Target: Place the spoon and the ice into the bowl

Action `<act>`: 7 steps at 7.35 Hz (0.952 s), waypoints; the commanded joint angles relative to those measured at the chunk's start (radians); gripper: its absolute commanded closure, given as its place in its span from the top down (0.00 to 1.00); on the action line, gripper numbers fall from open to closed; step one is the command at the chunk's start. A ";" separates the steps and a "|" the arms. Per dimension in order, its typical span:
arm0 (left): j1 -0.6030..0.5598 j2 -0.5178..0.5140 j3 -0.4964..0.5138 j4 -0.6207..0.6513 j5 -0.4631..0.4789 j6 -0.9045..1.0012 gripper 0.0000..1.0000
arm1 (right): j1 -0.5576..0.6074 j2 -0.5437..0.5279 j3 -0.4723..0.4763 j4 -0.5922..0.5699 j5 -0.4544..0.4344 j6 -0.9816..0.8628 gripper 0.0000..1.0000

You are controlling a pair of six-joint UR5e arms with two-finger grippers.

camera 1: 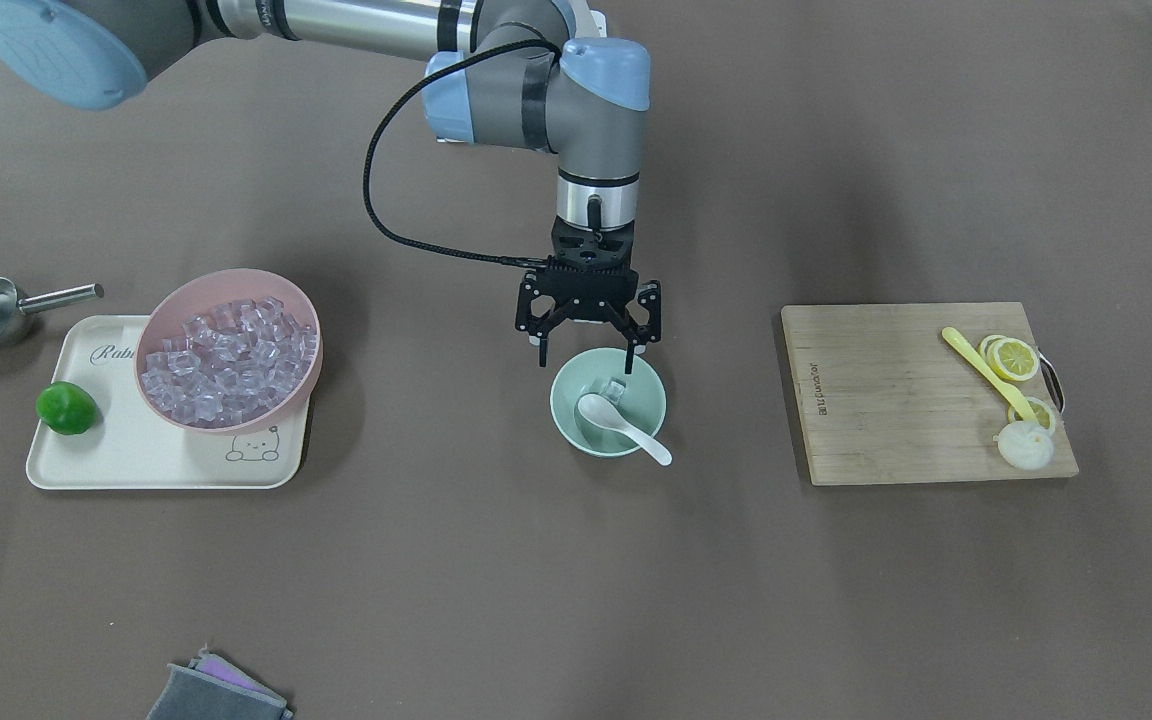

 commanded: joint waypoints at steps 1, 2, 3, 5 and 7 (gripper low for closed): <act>-0.001 0.037 -0.020 0.016 0.002 -0.005 1.00 | 0.134 -0.138 0.198 -0.014 0.244 -0.028 0.99; -0.001 0.073 -0.073 0.018 0.004 -0.001 1.00 | 0.194 -0.216 0.278 -0.042 0.315 -0.088 1.00; -0.001 0.091 -0.098 0.016 0.004 0.001 1.00 | 0.265 -0.286 0.356 -0.160 0.373 -0.193 1.00; -0.001 0.108 -0.104 0.013 0.010 0.002 1.00 | 0.372 -0.452 0.519 -0.303 0.409 -0.516 1.00; -0.001 0.108 -0.104 0.012 0.011 0.002 1.00 | 0.527 -0.641 0.590 -0.299 0.577 -0.785 1.00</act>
